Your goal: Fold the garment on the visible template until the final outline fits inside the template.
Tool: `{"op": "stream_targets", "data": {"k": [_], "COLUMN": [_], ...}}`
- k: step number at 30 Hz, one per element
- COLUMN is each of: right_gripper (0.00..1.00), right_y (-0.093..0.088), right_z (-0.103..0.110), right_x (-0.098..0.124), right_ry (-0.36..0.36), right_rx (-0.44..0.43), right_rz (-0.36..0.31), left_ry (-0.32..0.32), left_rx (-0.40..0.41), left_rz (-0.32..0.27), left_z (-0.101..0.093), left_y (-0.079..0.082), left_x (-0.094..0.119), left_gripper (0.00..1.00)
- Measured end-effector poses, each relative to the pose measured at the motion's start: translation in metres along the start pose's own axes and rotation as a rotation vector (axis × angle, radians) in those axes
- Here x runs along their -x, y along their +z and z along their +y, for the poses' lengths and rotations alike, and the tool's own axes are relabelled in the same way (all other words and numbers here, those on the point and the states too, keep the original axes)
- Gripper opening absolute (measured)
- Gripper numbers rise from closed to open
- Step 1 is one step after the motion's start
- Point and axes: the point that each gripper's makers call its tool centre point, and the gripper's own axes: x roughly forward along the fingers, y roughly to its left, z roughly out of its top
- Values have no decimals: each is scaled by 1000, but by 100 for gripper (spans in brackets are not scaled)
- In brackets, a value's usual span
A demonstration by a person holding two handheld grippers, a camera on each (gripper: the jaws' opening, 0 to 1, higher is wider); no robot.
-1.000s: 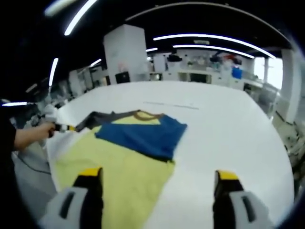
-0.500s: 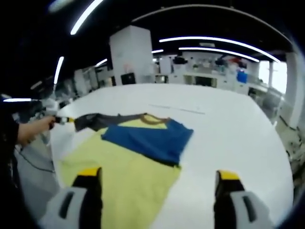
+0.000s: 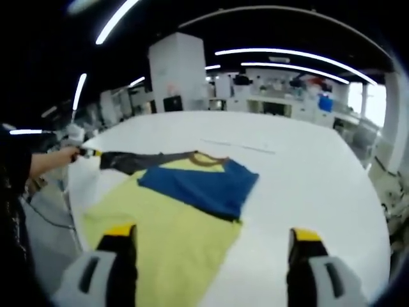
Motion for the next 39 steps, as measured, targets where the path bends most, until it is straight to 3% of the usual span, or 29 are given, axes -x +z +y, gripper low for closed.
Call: {"op": "stream_targets", "data": {"k": [9, 18, 28, 34, 39], "right_gripper": [99, 99, 99, 99, 99], "right_y": [2, 2, 5, 5, 3], "right_z": [0, -4, -5, -3, -2], "right_x": [-1, 1, 1, 2, 3], "right_ry": [-11, -23, -30, -30, -27], "right_rx": [-9, -15, -12, -14, -16], "right_rz": [1, 7, 8, 7, 10], "left_ry": [14, 55, 70, 25, 19], "left_rx": [-52, -52, -31, 55, 51], "left_rz": [48, 102, 103, 58, 28], "left_z": [8, 27, 33, 29, 31], "left_y": [3, -14, -16, -13, -17], "left_x": [-17, -30, -35, -32, -28], "left_gripper": [0, 0, 1, 20, 35]}}
